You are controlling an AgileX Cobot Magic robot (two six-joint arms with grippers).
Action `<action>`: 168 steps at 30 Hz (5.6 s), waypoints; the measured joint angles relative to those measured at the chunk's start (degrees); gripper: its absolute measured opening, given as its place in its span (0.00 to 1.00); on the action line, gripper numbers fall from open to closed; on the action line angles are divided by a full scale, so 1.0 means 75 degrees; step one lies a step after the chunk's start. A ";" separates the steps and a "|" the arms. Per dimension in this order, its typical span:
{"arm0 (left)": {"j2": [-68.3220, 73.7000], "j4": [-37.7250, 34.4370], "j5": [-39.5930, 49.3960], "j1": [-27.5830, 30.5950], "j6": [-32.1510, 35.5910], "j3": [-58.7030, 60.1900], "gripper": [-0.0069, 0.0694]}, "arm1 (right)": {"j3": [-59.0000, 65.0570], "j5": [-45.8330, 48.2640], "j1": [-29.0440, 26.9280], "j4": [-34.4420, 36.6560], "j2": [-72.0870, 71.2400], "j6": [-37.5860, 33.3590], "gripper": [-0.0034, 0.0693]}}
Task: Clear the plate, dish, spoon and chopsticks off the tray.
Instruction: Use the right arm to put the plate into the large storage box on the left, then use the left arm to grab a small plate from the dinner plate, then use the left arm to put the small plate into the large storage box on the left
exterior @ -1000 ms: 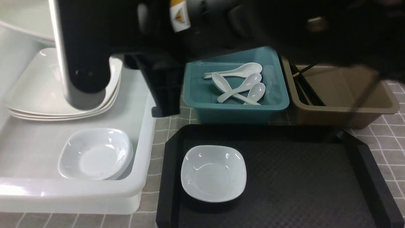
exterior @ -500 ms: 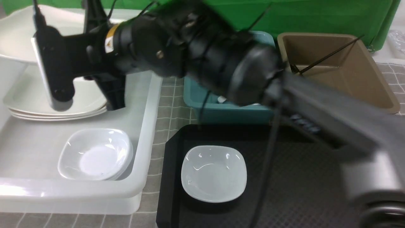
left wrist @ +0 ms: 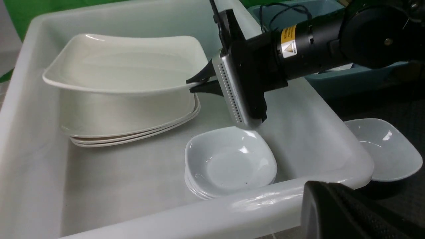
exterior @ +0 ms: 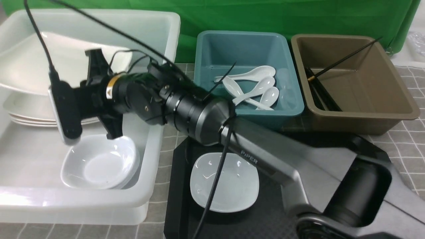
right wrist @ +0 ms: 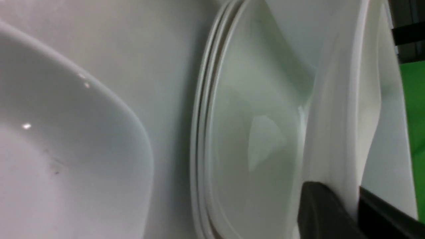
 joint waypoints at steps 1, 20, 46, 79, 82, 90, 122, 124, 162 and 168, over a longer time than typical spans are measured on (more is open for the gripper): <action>0.0000 -0.0019 0.0000 0.0000 0.0007 0.0000 0.10 | 0.0000 -0.0021 0.0000 0.0009 0.0030 -0.0015 0.13; 0.0000 -0.1133 -0.0261 0.0000 0.0376 0.0000 0.10 | -0.0002 -0.0927 -0.0253 0.0042 0.0403 0.0697 0.23; 0.0007 -0.1366 -0.0337 0.0000 0.0674 0.0000 0.10 | -0.0007 0.2404 -0.0364 -0.0044 -0.1315 0.6063 0.41; 0.9891 -0.1188 -0.2170 -0.4221 0.1405 -0.2265 0.10 | 1.1022 0.6337 -0.0439 -0.2843 -1.3725 1.2197 0.15; 1.1113 -0.0623 -0.2238 -0.4650 0.0987 -0.2999 0.14 | 1.1489 0.6337 -0.0439 -0.2843 -1.4517 1.2388 0.15; 1.3024 -0.0100 -0.2244 -0.4484 0.0020 -0.4387 0.49 | 1.1635 0.6312 -0.0439 -0.2763 -1.5694 1.2517 0.15; 0.9507 0.2069 -0.0352 -0.5049 -0.1059 -0.4544 0.13 | 1.1643 0.5004 -0.0439 -0.2694 -1.5603 1.2803 0.17; 0.8949 0.2455 -0.0007 -0.4716 -0.1086 -0.4283 0.13 | 1.1643 0.4819 -0.0439 -0.2694 -1.5454 1.2806 0.17; 0.9358 -0.0359 -0.1908 -0.0430 0.0497 -0.2008 0.79 | 1.1649 0.3949 -0.0439 -0.1716 -1.3851 1.1973 0.20; 0.8065 -0.0703 -0.1959 -0.0430 0.0841 -0.2101 0.80 | 1.1649 0.3949 -0.0439 -0.1708 -1.3851 1.1973 0.20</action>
